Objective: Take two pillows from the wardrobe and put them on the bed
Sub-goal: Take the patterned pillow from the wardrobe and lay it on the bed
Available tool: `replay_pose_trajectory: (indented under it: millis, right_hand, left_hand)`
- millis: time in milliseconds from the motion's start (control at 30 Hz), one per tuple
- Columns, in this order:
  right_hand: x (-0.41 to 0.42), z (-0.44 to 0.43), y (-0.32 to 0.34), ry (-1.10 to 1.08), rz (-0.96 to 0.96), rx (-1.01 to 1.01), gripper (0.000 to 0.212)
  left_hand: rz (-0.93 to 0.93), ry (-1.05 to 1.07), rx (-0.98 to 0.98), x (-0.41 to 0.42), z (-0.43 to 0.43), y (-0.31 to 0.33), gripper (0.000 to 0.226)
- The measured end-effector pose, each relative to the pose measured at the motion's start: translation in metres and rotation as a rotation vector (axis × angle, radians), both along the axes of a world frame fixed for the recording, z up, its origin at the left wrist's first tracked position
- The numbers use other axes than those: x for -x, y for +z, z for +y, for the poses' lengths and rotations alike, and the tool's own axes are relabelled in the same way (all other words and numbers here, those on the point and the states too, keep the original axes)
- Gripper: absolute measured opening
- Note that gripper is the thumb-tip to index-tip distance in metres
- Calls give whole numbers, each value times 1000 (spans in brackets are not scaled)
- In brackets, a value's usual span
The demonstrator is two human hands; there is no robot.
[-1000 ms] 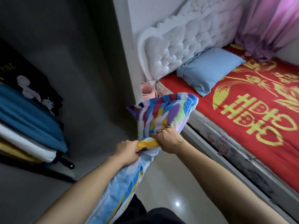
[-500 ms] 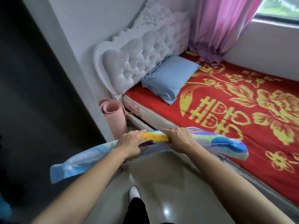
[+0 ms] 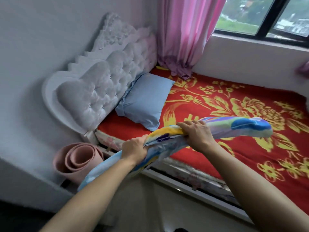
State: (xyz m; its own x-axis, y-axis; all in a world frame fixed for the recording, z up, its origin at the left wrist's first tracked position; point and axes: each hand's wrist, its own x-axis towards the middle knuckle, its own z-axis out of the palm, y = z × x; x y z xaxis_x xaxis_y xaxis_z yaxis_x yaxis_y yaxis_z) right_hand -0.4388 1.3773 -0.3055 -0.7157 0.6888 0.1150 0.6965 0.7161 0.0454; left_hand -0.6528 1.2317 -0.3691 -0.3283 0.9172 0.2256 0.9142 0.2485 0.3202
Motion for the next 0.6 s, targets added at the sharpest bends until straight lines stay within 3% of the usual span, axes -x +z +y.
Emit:
replay_pose_trajectory:
  millis: [167, 367, 600]
  right_hand:
    - [36, 66, -7, -92, 85, -103, 48]
    - [101, 179, -27, -98, 140, -70, 46]
    - [183, 306, -33, -147, 232, -47, 51]
  left_hand:
    - [47, 7, -144, 39, 84, 19, 31]
    - [25, 47, -91, 96, 195, 24, 35]
    - [3, 155, -40, 162, 311, 40, 18]
